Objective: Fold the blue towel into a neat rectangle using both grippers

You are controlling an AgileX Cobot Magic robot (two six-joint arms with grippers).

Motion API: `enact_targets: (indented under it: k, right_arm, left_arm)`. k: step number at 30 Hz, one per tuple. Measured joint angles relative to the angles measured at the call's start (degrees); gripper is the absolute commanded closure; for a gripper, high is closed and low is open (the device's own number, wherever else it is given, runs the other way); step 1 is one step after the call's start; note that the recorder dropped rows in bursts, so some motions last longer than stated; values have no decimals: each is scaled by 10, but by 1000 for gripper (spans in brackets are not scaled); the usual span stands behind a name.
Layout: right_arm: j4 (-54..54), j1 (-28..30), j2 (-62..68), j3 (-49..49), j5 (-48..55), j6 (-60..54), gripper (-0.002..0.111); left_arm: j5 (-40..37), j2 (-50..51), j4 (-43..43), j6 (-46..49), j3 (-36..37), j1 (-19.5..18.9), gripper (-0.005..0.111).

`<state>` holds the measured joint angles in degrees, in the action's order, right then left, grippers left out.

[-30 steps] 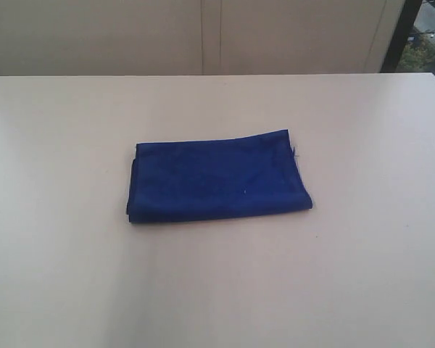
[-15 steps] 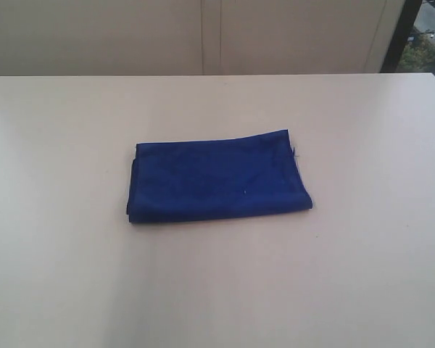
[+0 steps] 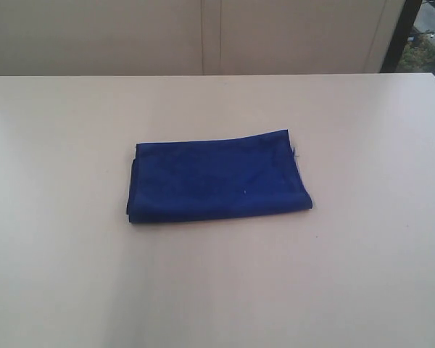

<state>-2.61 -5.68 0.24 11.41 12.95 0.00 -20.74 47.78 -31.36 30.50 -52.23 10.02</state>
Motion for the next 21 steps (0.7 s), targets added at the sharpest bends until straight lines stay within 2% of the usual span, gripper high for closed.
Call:
enact_targets:
  k: [21]
  right_arm:
    - [1, 0, 0, -87, 4, -14, 108]
  left_arm:
    - [0, 0, 0, 0, 0, 0, 107]
